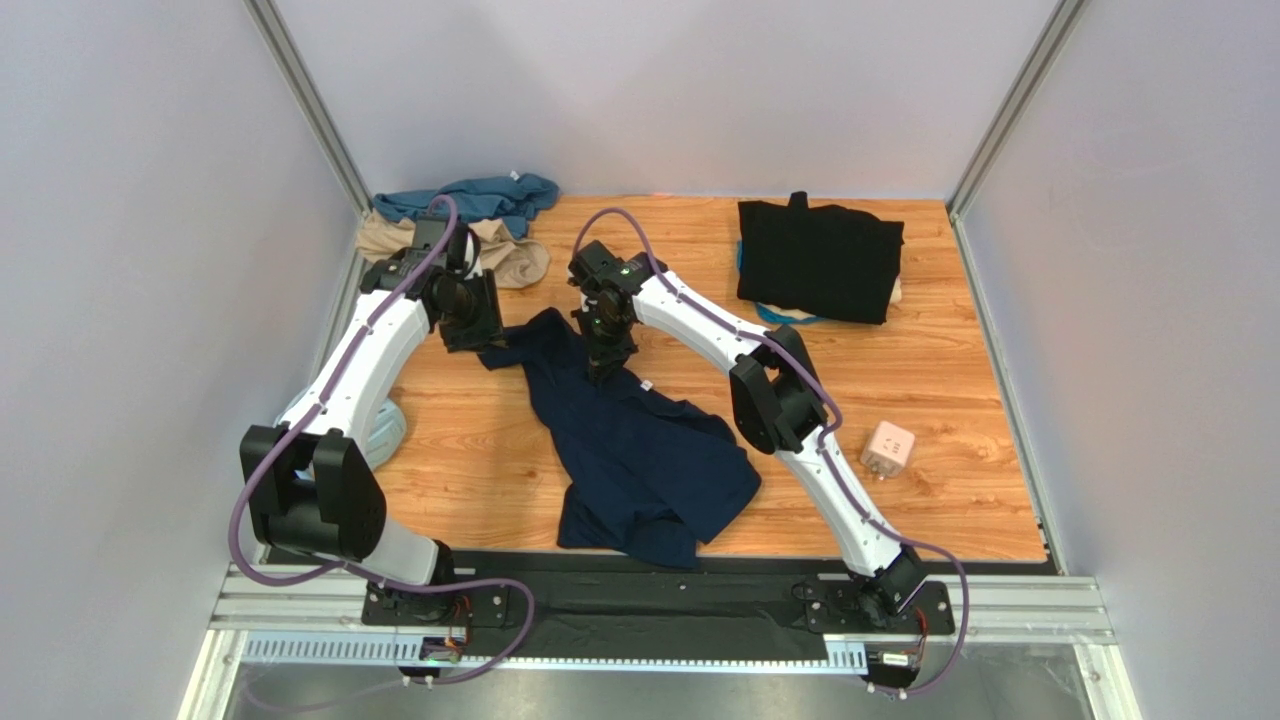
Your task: Fold and stack the t-shirts
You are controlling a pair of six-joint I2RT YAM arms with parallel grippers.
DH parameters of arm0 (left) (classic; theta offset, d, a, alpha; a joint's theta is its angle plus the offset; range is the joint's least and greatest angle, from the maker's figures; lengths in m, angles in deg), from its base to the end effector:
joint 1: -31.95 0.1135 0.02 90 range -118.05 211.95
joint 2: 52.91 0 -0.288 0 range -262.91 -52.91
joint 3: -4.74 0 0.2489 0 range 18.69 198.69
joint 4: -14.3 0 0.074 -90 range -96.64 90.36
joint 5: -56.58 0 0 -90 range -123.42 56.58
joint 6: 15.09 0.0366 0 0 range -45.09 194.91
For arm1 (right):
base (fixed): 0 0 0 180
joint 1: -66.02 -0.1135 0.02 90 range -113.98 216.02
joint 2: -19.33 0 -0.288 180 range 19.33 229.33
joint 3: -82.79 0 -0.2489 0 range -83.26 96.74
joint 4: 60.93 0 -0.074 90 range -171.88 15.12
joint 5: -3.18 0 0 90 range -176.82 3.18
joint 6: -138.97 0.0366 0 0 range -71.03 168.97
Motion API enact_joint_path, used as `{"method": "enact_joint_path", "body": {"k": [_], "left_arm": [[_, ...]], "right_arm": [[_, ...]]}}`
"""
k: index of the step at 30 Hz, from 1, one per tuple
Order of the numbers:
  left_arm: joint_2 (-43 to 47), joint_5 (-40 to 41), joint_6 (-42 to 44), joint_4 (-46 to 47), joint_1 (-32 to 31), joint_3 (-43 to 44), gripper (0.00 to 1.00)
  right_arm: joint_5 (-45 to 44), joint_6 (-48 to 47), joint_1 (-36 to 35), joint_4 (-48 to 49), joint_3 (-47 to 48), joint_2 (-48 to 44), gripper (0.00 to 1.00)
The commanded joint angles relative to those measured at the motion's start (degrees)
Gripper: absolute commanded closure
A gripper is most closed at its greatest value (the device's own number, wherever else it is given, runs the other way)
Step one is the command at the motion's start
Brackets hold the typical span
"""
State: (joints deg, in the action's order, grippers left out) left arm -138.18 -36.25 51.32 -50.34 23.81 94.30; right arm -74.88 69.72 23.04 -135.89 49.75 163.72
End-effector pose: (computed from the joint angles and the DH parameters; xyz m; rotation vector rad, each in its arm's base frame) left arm 0.2959 -0.0441 0.3231 -0.3385 2.6239 -0.2543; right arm 0.3870 0.3710 0.1877 -0.6153 2.8839 0.5030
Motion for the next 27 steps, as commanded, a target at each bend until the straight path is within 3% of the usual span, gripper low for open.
{"method": "enact_joint_path", "body": {"k": [1,9,15,20,27], "left_arm": [[1.3,-1.6,1.0,1.2,0.2,-0.9,0.52],[4.5,-1.6,-0.4,1.2,0.2,-4.2,0.51],[8.5,-17.3,-1.4,3.3,0.2,-10.5,0.53],[10.0,-20.3,-3.0,3.3,-0.6,-15.8,0.53],[5.1,-24.4,-0.8,3.8,-1.7,-17.1,0.52]], "right_arm": [[-1.4,-1.4,0.0,-0.2,0.0,-3.4,1.00],[-5.1,-5.3,3.9,-1.3,-0.6,-14.4,1.00],[-6.6,-7.0,9.8,-1.4,3.7,-23.9,1.00],[-13.8,-7.4,14.1,-2.5,4.3,-28.5,1.00],[-13.5,-9.7,19.5,-4.2,-1.5,-33.7,1.00]]}}
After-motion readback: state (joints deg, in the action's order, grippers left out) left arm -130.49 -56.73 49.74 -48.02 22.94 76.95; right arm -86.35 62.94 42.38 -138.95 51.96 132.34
